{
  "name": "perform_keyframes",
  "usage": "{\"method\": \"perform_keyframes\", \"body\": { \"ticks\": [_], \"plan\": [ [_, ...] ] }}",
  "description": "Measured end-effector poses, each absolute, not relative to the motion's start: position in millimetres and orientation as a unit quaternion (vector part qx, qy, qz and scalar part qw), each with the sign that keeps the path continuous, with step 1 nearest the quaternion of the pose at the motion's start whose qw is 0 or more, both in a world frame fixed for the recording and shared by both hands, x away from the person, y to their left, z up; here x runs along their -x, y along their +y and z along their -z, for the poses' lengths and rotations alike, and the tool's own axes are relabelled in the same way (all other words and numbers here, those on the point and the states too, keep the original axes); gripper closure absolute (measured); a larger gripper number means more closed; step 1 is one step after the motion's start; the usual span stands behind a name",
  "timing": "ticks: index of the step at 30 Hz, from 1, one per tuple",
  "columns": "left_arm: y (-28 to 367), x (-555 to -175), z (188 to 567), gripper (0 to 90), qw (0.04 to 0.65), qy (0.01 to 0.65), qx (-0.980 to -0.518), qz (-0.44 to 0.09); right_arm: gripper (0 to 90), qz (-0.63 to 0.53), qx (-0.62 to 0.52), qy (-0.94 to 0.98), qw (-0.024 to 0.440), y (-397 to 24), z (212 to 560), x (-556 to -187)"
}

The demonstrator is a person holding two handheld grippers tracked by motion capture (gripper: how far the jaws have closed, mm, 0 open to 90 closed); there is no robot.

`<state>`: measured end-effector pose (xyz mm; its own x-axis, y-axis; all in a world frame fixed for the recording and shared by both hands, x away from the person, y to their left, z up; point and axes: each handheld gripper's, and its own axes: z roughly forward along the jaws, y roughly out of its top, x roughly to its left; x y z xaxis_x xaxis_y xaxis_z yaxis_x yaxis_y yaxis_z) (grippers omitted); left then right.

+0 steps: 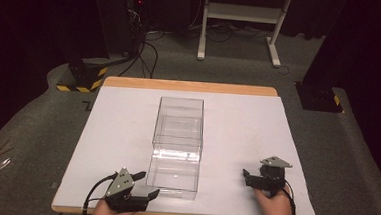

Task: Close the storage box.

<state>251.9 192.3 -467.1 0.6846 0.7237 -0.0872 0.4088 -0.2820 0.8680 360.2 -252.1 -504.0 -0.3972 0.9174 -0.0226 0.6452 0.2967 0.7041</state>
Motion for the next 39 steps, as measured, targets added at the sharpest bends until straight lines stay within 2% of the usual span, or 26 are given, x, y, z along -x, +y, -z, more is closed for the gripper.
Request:
{"method": "perform_keyframes", "body": {
  "ticks": [7,25,36,39],
  "plan": [
    [185.7,-254.9,467.0,30.7,0.479,0.361,-0.782,-0.169,10.9,-0.313,-0.504,0.775,0.218,-252.2,504.0,-360.3],
    [185.0,-273.9,466.6,33.4,0.486,0.388,-0.763,-0.177,10.9,-0.313,-0.504,0.775,0.218,-252.3,504.1,-360.3],
    [179.6,-289.1,464.5,32.2,0.481,0.384,-0.764,-0.193,11.0,-0.313,-0.504,0.776,0.216,-252.4,503.9,-360.2],
    [179.2,-291.8,464.0,34.4,0.479,0.385,-0.763,-0.200,11.0,-0.313,-0.504,0.776,0.216,-252.4,503.9,-360.2]
  ]
}}
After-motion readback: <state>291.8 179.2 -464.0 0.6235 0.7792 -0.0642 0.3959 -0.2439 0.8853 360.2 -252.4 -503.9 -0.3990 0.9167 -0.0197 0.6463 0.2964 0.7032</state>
